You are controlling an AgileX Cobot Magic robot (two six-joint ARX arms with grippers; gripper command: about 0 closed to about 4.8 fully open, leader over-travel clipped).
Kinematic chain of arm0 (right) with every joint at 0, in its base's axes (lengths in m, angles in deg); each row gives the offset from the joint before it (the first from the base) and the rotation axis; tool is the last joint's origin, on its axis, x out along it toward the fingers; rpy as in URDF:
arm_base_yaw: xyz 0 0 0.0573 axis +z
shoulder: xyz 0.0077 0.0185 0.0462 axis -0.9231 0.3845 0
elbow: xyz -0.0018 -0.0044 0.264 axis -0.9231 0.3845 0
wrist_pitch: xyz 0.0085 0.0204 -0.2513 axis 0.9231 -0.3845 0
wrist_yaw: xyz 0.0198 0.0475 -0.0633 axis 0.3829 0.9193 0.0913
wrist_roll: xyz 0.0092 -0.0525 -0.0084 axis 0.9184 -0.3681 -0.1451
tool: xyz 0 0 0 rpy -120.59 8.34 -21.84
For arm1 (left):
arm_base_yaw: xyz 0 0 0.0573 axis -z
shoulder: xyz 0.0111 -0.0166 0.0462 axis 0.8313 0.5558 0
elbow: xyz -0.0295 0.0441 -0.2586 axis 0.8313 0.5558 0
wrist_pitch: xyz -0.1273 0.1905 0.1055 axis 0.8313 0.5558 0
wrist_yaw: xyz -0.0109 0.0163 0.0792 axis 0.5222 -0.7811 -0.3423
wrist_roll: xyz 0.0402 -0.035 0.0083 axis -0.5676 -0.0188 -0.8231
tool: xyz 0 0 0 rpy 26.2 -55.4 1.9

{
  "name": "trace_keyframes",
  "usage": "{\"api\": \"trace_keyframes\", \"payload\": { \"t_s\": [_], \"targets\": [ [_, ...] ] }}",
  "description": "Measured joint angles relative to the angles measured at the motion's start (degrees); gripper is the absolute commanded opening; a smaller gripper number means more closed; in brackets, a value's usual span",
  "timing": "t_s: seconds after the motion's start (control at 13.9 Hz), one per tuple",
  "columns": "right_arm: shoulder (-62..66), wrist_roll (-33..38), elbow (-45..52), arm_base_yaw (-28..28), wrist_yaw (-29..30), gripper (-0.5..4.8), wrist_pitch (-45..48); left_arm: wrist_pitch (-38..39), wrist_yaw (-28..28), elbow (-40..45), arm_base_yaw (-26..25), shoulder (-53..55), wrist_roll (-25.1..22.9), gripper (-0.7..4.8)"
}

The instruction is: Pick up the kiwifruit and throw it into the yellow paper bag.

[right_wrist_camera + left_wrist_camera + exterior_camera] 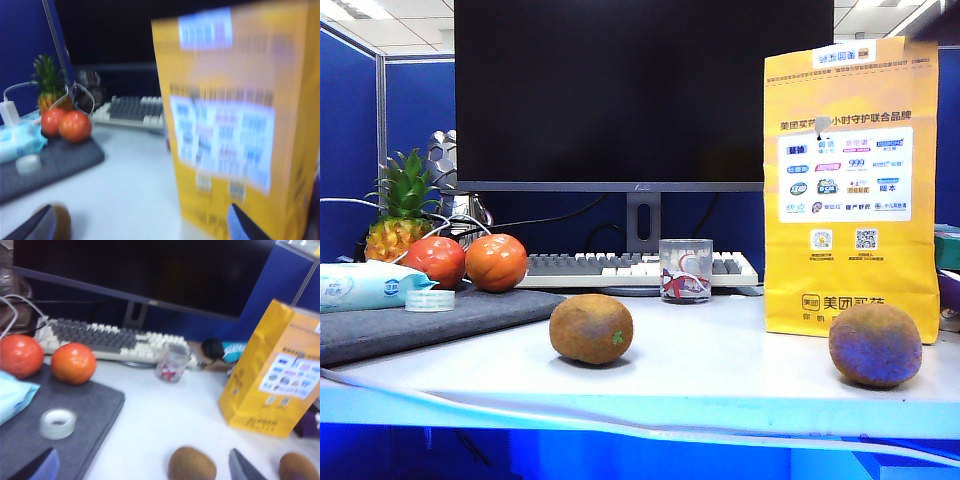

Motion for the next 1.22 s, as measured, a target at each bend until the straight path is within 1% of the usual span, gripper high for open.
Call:
{"api": "trace_keyframes", "payload": {
  "t_s": [0.07, 0.14, 0.22, 0.29, 0.43, 0.5, 0.57, 0.65, 0.72, 0.79, 0.93, 1.08, 1.22],
  "targets": [
    [1.9, -2.1, -2.6, 0.0, -2.7, 4.79, -0.8, 3.0, 0.0, -2.5, 0.0, 1.5, -0.6, 4.79],
    [2.7, -3.2, -3.5, 0.0, -3.8, 4.79, -1.8, 3.7, 0.0, -3.4, 0.0, 2.4, -0.6, 4.79],
    [4.7, -5.2, -6.2, 0.0, -7.1, 4.79, -4.1, 5.2, 0.2, -5.9, 0.0, 5.4, -0.6, 4.79],
    [6.8, -5.7, -8.5, 0.0, -9.6, 4.79, -4.2, 5.6, 1.2, -8.0, 0.0, 8.7, -0.6, 4.79],
    [12.5, -5.1, -11.5, 0.0, -12.3, 4.79, -5.3, 6.4, 4.3, -13.6, 0.0, 18.0, -1.2, 4.79],
    [17.4, -3.1, -12.5, 0.0, -12.8, 4.79, -7.1, 8.8, 6.4, -18.8, 0.0, 25.0, -3.5, 4.79],
    [21.4, -0.6, -13.3, 0.0, -12.7, 4.79, -9.0, 11.8, 7.6, -23.1, 0.0, 30.9, -6.3, 4.79],
    [26.4, 1.3, -15.3, 0.1, -12.3, 4.79, -13.0, 16.6, 8.1, -28.4, 0.0, 37.7, -9.8, 4.79],
    [32.1, 1.6, -18.9, 0.0, -12.2, 4.79, -19.4, 21.2, 10.3, -32.6, 0.0, 42.7, -12.1, 4.79],
    [35.4, 1.7, -21.2, 0.1, -12.1, 4.79, -21.8, 22.6, 12.0, -34.8, 0.0, 45.5, -12.4, 4.79],
    [42.0, 1.7, -24.3, 0.0, -8.9, 4.79, -23.5, 26.1, 14.5, -38.5, 0.0, 50.2, -12.5, 4.79],
    [47.6, 1.7, -25.5, 0.0, -6.3, 4.79, -23.6, 26.5, 16.1, -39.2, 0.0, 52.0, -12.6, 4.79],
    [54.8, 1.7, -25.6, 0.0, -5.0, 4.79, -23.9, 26.4, 16.4, -39.2, 0.1, 52.0, -12.6, 4.79]
  ]
}}
